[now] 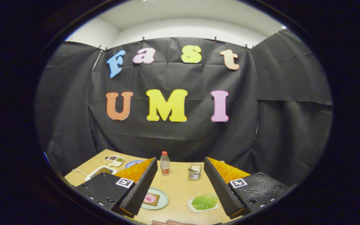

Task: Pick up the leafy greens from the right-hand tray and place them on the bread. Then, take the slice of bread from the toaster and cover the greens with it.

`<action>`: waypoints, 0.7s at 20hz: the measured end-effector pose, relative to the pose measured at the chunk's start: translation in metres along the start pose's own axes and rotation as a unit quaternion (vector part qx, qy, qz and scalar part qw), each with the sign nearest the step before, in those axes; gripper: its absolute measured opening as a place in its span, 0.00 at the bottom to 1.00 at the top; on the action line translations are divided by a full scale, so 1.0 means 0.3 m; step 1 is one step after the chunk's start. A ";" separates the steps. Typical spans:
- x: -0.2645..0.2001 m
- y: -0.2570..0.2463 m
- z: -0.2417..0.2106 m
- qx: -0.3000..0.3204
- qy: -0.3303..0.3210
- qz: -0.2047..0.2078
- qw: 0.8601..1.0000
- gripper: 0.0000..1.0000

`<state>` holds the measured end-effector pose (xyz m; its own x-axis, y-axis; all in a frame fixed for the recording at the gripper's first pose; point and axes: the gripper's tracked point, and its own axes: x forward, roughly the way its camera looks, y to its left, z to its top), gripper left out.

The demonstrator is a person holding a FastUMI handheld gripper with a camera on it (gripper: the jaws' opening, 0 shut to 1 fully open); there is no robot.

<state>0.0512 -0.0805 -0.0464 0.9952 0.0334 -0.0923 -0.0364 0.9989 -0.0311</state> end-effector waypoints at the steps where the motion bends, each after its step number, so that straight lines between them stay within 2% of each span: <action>1: 0.023 -0.049 -0.037 0.002 0.011 -0.008 1.000 0.95; 8: 0.274 -0.338 -0.358 0.025 0.108 -0.050 0.993 0.95; 11: 0.394 -0.412 -0.514 0.033 0.161 -0.056 0.985 0.95; 14: 0.488 -0.437 -0.687 0.045 0.214 -0.046 0.975 0.96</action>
<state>0.1830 -0.2135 -0.2609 0.8642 -0.0539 -0.5003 0.0779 0.9966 0.0272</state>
